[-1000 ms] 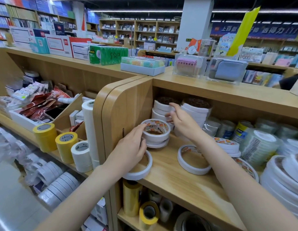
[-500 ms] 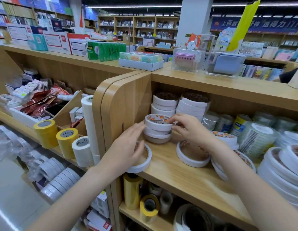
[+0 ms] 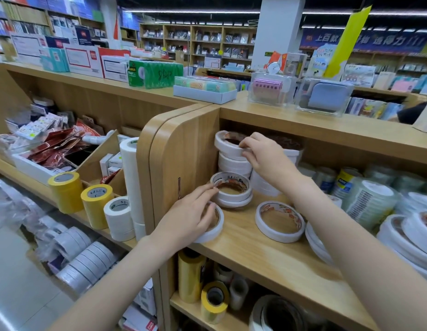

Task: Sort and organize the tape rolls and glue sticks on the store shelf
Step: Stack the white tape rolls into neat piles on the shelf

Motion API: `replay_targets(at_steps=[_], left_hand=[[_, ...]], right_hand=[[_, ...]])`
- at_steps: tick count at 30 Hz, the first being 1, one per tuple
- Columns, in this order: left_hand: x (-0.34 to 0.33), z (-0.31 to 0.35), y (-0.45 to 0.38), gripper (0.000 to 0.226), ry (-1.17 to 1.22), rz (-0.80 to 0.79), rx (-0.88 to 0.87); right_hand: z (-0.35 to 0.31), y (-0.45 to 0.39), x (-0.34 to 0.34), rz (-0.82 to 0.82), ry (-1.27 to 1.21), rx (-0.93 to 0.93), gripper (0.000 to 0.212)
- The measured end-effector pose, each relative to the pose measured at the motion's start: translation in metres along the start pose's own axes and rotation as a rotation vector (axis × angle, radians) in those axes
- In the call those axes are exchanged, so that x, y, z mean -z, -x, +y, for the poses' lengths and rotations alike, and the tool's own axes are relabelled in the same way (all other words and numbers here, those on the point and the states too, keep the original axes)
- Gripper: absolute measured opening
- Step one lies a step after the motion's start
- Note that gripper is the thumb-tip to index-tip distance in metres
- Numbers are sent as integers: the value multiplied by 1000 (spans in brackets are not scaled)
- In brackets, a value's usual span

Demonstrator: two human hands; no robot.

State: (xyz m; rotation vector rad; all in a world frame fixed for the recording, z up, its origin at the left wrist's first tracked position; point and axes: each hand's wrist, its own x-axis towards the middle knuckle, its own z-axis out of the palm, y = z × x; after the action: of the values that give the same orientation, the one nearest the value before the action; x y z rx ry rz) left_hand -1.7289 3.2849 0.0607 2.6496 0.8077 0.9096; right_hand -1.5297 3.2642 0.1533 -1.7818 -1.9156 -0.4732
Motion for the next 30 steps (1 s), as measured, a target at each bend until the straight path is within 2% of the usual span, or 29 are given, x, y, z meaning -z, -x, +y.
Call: replay_targets(at_steps=[4, 6, 8, 10, 13, 16, 17, 19, 21, 26, 30], left_hand=[[-1, 0, 2, 62, -26, 7, 1], [-2, 1, 4, 65, -39, 24, 6], [-3, 1, 4, 67, -37, 40, 3], [-4, 1, 4, 67, -34, 46, 2], [-2, 2, 4, 67, -20, 37, 4], [-1, 3, 6, 59, -22, 34, 5], [-1, 3, 7, 56, -26, 44, 14], [-2, 3, 8, 50, -24, 67, 33], [-3, 4, 8, 46, -35, 69, 46], [-2, 6, 5, 52, -58, 61, 65], [-2, 4, 1, 59, -76, 34, 32]], right_hand=[[2, -6, -18, 110, 118, -112, 34], [0, -1, -26, 143, 105, -80, 42], [1, 8, -32, 118, 154, -15, 46], [4, 11, -36, 59, 191, -23, 50], [1, 8, -30, 22, 133, -90, 37], [-5, 17, -18, 46, -8, -9, 30], [-5, 25, -13, -17, -76, 23, 30], [-3, 43, -10, -257, -163, 71, 27], [0, 57, -12, -394, -116, 108, 23], [-4, 63, -12, -346, -53, 44, 14], [-3, 65, -14, -283, -195, -24, 11]])
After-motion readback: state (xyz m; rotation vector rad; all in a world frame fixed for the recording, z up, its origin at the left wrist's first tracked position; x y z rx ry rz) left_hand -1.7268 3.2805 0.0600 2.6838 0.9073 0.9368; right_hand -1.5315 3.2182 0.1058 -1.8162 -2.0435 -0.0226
